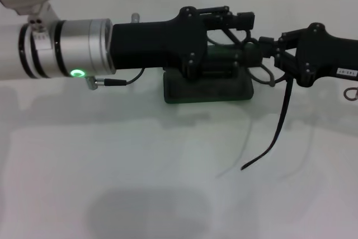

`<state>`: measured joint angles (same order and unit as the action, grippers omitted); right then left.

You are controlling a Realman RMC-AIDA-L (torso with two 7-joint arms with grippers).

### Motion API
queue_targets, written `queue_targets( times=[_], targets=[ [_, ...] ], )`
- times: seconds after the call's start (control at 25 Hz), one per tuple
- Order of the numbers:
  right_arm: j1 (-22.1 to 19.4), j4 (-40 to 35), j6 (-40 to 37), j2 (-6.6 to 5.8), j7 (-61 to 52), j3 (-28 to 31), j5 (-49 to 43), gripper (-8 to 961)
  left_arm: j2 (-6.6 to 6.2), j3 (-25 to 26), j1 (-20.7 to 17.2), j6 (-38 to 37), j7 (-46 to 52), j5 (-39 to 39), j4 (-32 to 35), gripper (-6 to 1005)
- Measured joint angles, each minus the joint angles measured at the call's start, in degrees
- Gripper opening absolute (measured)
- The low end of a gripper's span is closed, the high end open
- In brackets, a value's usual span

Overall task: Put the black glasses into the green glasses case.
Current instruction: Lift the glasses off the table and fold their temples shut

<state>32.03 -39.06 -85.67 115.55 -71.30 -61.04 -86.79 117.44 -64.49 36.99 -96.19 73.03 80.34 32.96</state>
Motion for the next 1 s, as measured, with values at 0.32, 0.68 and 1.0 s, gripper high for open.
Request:
queue_targets(
  times=[0.32, 0.68, 1.0],
  targets=[
    [-0.7, 0.34, -0.08, -0.07, 0.13, 4.69, 0.86, 27, -1.09, 2.28, -2.78, -3.37, -2.28, -0.27, 0.69, 715],
    [-1.31, 2.05, -2.6, 0.0, 1.52, 8.03, 12.89, 29, -0.83, 7.53, -5.59, 5.55, -1.45, 8.79, 0.29, 715],
    [-0.21, 2.89, -4.64, 0.39, 1.87, 7.38, 19.41, 28, 2.43, 3.15, -0.52, 4.26, -2.65, 16.22, -1.02, 716]
  ],
)
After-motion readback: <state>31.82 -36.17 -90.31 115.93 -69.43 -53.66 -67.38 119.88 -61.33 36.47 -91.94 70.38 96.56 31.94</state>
